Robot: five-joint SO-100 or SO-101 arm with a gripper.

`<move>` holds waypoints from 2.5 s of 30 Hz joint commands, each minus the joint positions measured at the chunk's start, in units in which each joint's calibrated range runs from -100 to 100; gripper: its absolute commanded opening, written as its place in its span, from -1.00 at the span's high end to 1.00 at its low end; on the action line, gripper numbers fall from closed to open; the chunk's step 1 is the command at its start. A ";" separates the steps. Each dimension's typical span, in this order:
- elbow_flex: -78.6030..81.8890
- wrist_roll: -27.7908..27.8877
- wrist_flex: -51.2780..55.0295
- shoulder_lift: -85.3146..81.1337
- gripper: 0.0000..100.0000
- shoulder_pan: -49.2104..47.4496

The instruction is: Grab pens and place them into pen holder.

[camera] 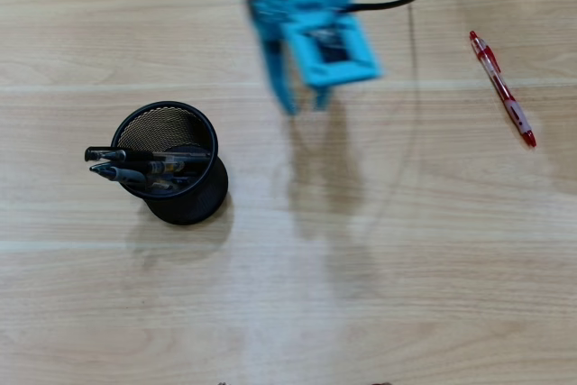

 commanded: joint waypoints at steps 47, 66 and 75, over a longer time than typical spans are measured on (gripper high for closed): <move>6.41 -16.15 -20.49 8.32 0.96 -18.97; 32.04 -8.15 -81.34 -8.16 0.96 29.17; 33.30 -8.21 -76.01 -6.56 0.96 29.74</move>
